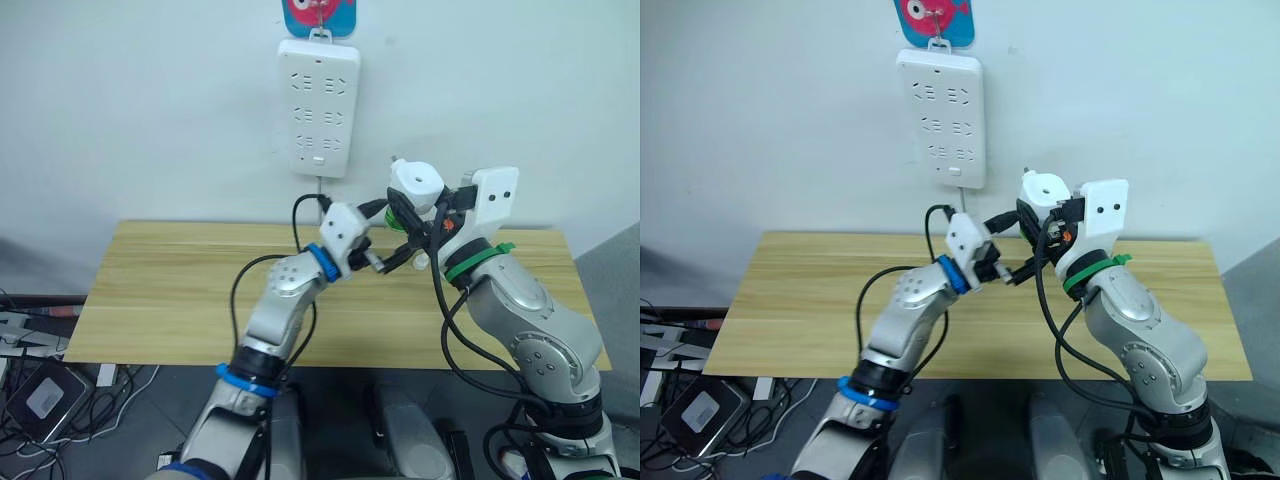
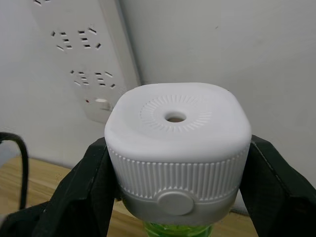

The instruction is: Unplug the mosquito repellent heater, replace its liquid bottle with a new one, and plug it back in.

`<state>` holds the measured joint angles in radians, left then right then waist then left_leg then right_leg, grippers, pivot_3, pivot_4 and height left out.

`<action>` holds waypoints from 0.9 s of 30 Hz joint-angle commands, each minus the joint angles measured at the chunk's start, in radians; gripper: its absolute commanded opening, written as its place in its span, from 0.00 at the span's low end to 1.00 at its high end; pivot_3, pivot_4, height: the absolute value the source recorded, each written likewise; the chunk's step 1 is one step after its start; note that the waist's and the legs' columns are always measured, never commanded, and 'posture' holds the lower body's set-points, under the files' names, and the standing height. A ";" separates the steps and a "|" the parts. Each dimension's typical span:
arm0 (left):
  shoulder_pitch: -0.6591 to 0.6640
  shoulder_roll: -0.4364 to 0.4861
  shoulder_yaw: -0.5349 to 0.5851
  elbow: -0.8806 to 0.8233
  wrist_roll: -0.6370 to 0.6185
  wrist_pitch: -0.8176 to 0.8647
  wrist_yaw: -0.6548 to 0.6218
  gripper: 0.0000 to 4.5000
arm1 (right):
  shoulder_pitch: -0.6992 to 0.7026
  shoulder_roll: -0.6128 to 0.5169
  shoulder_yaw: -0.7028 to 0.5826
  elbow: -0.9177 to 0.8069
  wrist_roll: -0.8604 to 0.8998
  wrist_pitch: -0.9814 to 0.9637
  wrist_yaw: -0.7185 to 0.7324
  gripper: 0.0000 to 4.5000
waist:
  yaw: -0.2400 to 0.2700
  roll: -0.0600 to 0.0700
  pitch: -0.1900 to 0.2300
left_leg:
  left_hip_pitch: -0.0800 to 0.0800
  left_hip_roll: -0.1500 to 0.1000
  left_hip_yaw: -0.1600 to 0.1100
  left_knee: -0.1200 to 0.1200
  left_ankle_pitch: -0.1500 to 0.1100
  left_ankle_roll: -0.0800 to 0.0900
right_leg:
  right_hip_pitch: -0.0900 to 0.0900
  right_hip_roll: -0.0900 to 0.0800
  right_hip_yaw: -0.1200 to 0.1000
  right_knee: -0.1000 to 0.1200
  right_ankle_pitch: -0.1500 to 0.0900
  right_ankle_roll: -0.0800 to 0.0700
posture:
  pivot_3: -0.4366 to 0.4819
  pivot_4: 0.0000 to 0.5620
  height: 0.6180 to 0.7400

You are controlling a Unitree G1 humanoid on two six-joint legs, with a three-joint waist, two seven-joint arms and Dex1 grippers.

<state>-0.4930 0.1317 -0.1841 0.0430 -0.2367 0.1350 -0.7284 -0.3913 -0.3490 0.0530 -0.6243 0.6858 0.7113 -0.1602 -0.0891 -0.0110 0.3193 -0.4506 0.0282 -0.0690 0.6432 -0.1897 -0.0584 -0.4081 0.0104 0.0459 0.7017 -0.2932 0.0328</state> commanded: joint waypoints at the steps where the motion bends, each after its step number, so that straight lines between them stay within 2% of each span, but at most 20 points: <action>1: 0.033 0.088 0.072 -0.090 -0.072 0.029 -0.063 1.00 | 0.001 -0.015 -0.041 0.011 -0.035 -0.055 0.091 0.67 | 0.002 0.000 -0.003 | 0.000 0.000 0.000 0.000 0.000 0.000 | 0.000 0.000 0.000 0.000 0.000 0.000 | 0.38 0.39 1.00; 7: -0.048 0.288 0.258 -0.029 -0.125 0.016 -0.095 1.00 | 0.007 -0.064 -0.053 0.039 -0.067 -0.088 0.242 0.67 | 0.009 -0.001 -0.007 | 0.001 0.000 -0.001 0.001 0.001 -0.001 | 0.000 0.000 -0.001 0.003 0.000 0.000 | 0.44 0.36 1.00; 10: -0.133 0.321 0.281 0.065 -0.115 -0.015 -0.113 1.00 | 0.010 -0.056 -0.053 0.042 -0.070 -0.084 0.274 0.67 | 0.022 -0.002 -0.012 | 0.000 -0.001 -0.002 0.001 0.001 -0.002 | 0.000 0.000 -0.002 0.003 0.000 0.000 | 0.46 0.36 1.00; 15: -0.320 0.312 0.265 0.296 -0.089 -0.101 -0.182 1.00 | 0.009 -0.040 -0.038 0.040 -0.082 -0.069 0.313 0.67 | 0.045 -0.008 -0.023 | -0.001 -0.002 -0.001 0.001 0.001 -0.001 | 0.000 -0.002 -0.002 0.000 0.000 0.000 | 0.45 0.36 1.00; 27: -0.575 0.261 0.225 0.763 -0.027 -0.293 -0.375 1.00 | 0.017 -0.022 -0.068 -0.016 -0.085 -0.015 0.290 0.67 | 0.036 -0.009 -0.024 | -0.001 -0.002 -0.001 0.000 0.001 -0.001 | 0.000 -0.002 -0.003 0.000 0.000 0.000 | 0.40 0.37 1.00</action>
<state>-1.0268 0.3970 0.0450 0.7808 -0.2698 -0.1185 -1.0796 -0.3696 -0.3737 0.0168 -0.5827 0.6020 0.7011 0.1343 -0.0527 -0.0196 0.2955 -0.4516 0.0260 -0.0703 0.6437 -0.1889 -0.0597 -0.4081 0.0082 0.0433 0.7021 -0.2931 0.0327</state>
